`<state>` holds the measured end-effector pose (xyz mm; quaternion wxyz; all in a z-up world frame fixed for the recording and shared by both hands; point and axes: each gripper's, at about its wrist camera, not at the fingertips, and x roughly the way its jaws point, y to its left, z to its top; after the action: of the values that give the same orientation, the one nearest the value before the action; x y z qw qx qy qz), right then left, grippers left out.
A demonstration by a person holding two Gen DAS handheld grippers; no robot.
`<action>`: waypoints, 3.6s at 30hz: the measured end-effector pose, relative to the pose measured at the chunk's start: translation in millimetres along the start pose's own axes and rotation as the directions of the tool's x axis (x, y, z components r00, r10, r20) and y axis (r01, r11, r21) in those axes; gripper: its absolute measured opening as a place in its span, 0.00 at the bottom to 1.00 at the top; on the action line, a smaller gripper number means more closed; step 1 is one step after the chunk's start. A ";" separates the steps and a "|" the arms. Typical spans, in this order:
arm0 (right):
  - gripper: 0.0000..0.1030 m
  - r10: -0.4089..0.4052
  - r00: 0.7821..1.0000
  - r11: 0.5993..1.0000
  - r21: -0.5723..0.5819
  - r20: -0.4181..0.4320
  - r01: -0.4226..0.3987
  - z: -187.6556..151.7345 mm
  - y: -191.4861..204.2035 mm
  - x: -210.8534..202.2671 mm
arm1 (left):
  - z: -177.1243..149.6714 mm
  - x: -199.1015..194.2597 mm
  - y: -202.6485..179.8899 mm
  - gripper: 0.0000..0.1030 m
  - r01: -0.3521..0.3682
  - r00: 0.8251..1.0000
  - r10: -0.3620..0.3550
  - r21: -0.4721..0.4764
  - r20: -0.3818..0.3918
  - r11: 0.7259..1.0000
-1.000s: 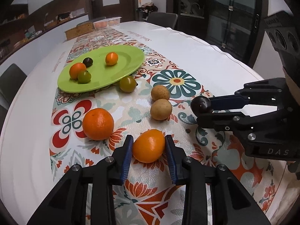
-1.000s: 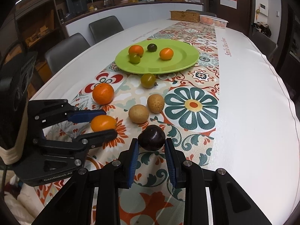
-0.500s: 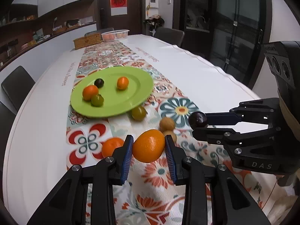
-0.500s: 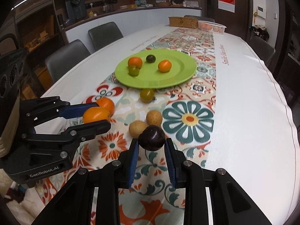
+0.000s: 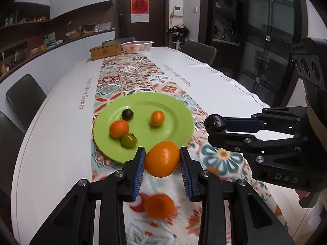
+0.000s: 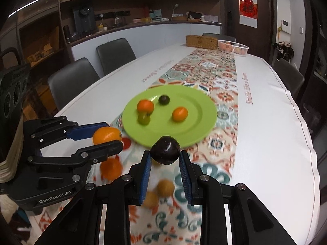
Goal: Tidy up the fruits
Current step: 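Carry the orange and the dark plum over the green plate and open both tools, then pull both open tools back from the plate toward the remaining fruits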
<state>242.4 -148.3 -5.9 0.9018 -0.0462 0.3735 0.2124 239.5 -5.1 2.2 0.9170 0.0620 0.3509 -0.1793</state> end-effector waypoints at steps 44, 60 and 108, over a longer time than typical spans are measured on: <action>0.38 0.000 0.986 0.995 0.096 -0.168 0.016 96.3 -45.7 155.1 | 69.2 133.2 95.4 0.40 -0.068 0.988 0.052 -0.103 -0.148 0.992; 0.39 -0.047 0.995 0.994 0.099 -0.086 0.056 79.8 -38.9 94.3 | 63.4 68.5 70.6 0.45 -0.105 0.992 0.099 -0.084 -0.078 0.991; 0.64 -0.161 0.987 0.974 0.161 0.009 0.158 -47.1 43.2 -38.5 | -42.6 -72.9 8.2 0.88 -0.074 0.995 0.067 0.086 0.074 0.994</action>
<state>169.2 -133.9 -9.7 0.9208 -0.0013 0.3745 0.1093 165.7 33.5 18.9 0.9310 0.1084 0.3076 -0.1642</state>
